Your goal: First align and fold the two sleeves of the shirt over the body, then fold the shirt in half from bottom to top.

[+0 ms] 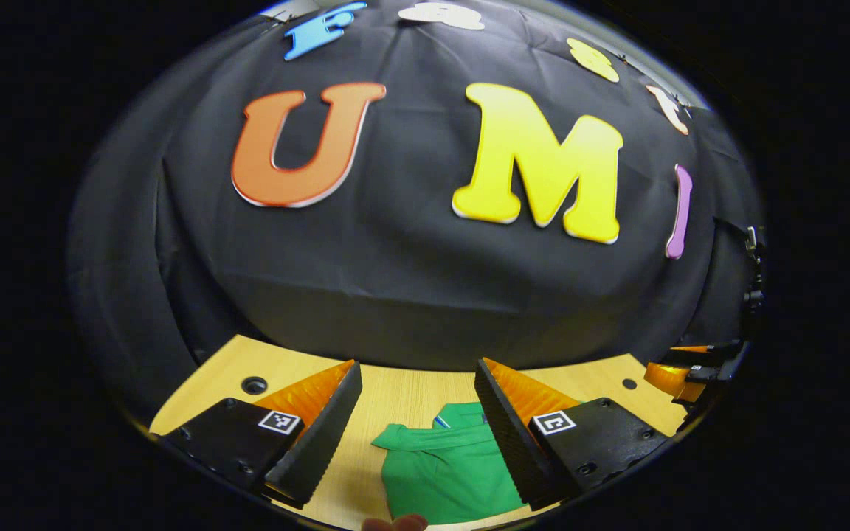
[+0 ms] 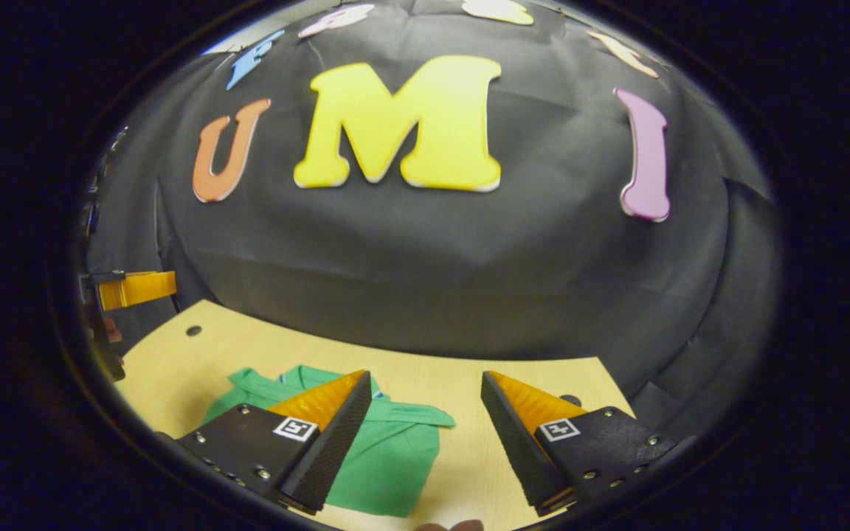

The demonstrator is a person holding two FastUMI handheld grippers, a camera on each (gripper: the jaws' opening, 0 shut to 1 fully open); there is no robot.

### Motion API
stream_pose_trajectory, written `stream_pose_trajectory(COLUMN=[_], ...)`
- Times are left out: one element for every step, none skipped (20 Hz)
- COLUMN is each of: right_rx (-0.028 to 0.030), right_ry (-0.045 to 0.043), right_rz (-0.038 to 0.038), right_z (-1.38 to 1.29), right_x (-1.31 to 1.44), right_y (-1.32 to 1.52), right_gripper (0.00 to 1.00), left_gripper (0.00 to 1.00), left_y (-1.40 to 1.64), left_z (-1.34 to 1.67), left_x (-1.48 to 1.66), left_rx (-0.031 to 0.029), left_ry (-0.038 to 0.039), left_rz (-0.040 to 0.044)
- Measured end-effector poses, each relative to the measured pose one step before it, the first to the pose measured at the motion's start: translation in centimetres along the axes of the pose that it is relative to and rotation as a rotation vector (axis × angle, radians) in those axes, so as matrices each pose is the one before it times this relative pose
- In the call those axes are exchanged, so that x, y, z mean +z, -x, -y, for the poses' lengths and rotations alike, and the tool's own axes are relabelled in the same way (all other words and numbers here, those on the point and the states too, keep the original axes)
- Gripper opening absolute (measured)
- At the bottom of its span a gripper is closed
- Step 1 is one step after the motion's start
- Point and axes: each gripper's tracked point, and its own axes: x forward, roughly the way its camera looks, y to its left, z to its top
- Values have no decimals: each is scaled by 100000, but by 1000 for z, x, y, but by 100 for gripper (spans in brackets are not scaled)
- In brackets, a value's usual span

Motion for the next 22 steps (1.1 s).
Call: stream_pose_trajectory(right_rx=[-868,-160,-245,321,476,60,-433,-343,-277,-527,-845,-941,-687,-608,-113,450,266,175,430,318,-24,107], right_ry=[-661,-832,-231,10,-36,-167,-428,-276,-106,-153,139,-613,-276,484,-85,-333,281,208,193,324,523,-18], right_rz=[4484,4622,3623,3383,3235,3198,2974,2448,1474,1292,611,510,-81,135,-403,-346,-253,-176,-400,-312,-433,-48], right_z=[-304,-610,-465,-550,-547,-435,-353,-342,-319,-362,-76,-138,-117,-176,-180,-432,-353,-190,-251,-110,12,18], right_x=[1888,1670,1742,1570,1603,1498,1143,549,474,107,171,-99,-70,-258,-175,-255,-273,-138,-296,-277,-327,-160], right_y=[2375,2037,2123,1902,1692,1462,1726,1421,1256,1015,1051,1101,872,711,750,709,490,439,349,399,187,445], right_gripper=[91,93,93,93,92,92,90,93,93,93,92,93,93,93,93,92,92,93,93,93,93,93], left_gripper=[98,98,98,98,98,98,98,98,98,98,98,98,98,100,100,98,98,98,98,98,98,98], left_y=[2061,2074,1901,1889,1617,1529,1255,1078,981,877,952,818,783,606,456,766,381,309,295,304,339,484], left_z=[143,122,-8,-59,-305,-520,-46,132,153,328,405,157,264,224,250,387,120,51,106,140,226,288], left_x=[1360,1704,1472,1396,2245,1205,848,730,435,364,350,1,98,161,-96,-320,-334,-367,-342,-279,-230,101], left_rx=[826,-108,1120,1106,727,84,-396,-6,127,-353,-226,-35,-248,117,-181,-423,43,151,57,-126,-160,-273], left_ry=[-495,-1504,-2188,-1900,-1053,203,152,-187,2,-181,-231,289,362,875,1330,1977,683,48,-45,-328,-730,-1422], left_rz=[3441,3285,2532,2218,2332,2131,1862,1584,742,940,228,14,241,-67,-148,-751,-824,-572,-464,-464,-25,711])
